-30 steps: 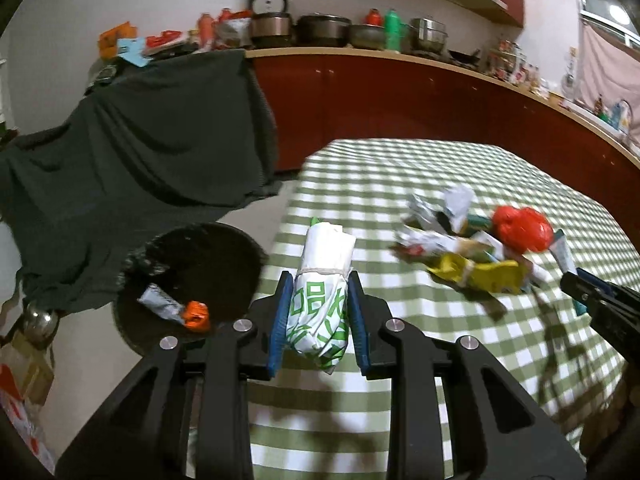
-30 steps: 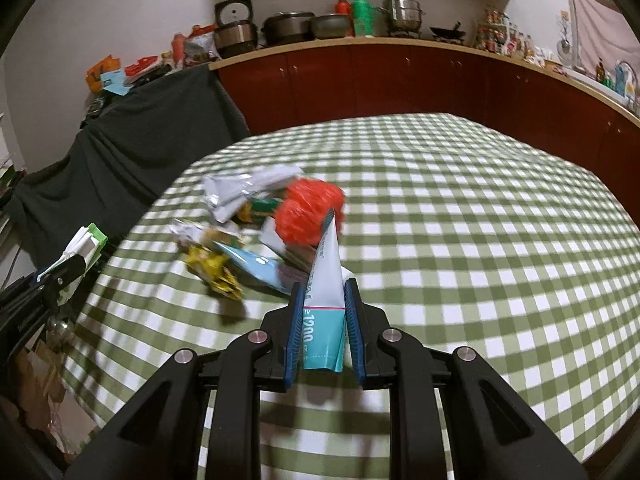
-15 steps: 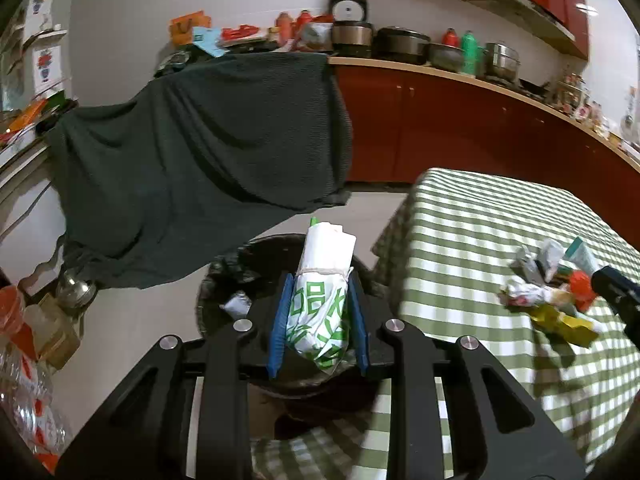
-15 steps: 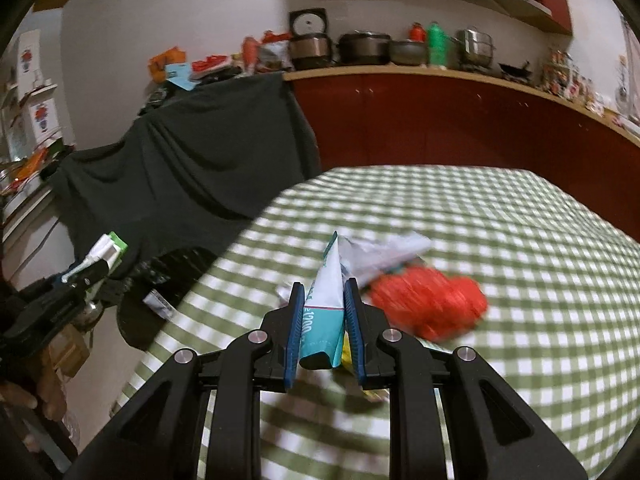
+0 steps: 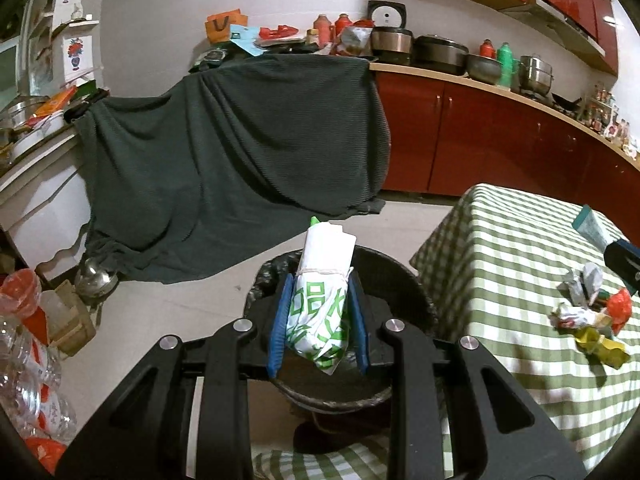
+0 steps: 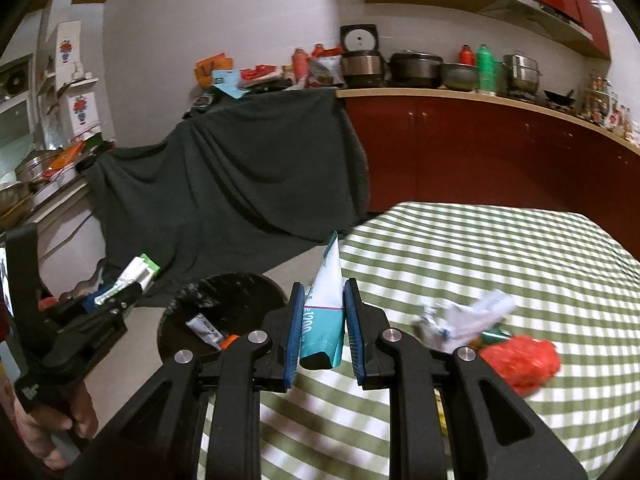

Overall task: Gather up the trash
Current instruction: 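Open both grippers to drop the wrapper and tube into the bin, then move both open grippers back over the remaining trash on the table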

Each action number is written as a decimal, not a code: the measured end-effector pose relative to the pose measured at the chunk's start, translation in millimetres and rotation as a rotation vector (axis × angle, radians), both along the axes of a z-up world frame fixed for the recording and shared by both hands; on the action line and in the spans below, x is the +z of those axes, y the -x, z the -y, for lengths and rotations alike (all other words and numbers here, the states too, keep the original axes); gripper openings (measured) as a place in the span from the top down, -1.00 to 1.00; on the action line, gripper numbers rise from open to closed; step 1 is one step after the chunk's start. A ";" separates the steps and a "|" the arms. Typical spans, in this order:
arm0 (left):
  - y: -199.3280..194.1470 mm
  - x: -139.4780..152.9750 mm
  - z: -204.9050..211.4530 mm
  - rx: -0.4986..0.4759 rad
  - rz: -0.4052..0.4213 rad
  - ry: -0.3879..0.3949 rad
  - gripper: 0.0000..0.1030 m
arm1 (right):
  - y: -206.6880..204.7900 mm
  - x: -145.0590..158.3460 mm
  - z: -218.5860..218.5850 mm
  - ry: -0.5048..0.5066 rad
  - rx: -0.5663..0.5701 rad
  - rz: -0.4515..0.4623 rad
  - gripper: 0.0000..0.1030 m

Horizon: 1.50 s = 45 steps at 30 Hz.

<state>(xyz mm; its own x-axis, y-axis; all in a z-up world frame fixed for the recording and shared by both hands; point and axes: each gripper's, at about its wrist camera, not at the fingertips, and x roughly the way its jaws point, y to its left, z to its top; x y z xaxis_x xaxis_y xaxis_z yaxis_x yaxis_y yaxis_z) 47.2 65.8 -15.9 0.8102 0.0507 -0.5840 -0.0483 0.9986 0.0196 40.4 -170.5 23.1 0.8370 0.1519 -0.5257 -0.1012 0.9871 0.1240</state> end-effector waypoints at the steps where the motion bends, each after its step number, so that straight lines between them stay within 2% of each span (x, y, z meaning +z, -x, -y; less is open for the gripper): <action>1: -1.7 -1.5 -2.7 0.004 -0.002 -0.002 0.48 | -3.5 -0.8 -5.5 0.000 0.013 0.001 0.58; 16: -39.2 -37.6 -24.3 0.038 -0.064 -0.008 0.46 | -61.0 -37.1 -85.7 0.000 0.191 -0.081 0.55; 17: -42.0 -40.4 -25.5 0.040 -0.067 -0.009 0.36 | -65.5 -40.7 -90.8 0.006 0.197 -0.091 0.48; 18: -45.7 -44.0 -27.3 0.050 -0.075 -0.011 0.22 | -67.6 -43.8 -93.2 0.006 0.197 -0.099 0.24; 19: -47.3 -46.3 -28.9 0.058 -0.078 -0.011 0.01 | -69.1 -46.5 -95.1 0.003 0.194 -0.105 0.13; 23: -49.8 -50.3 -34.3 0.075 -0.089 -0.006 -0.03 | -67.7 -48.0 -94.7 0.002 0.188 -0.106 0.12; 29: -42.6 -42.0 -28.2 0.058 -0.087 0.017 -0.15 | -53.0 -34.7 -68.6 -0.002 0.140 -0.074 0.12; 34: -31.6 -28.6 -10.4 0.012 -0.077 0.042 -0.19 | -25.4 -25.9 -26.1 0.020 0.059 -0.049 0.12; 40: -14.0 -16.9 27.6 -0.068 -0.077 0.071 -0.28 | 8.3 -25.8 30.1 0.054 -0.061 -0.051 0.12; 45: -0.4 -12.2 65.2 -0.145 -0.086 0.072 -0.28 | 37.8 -37.5 79.2 0.073 -0.182 -0.078 0.12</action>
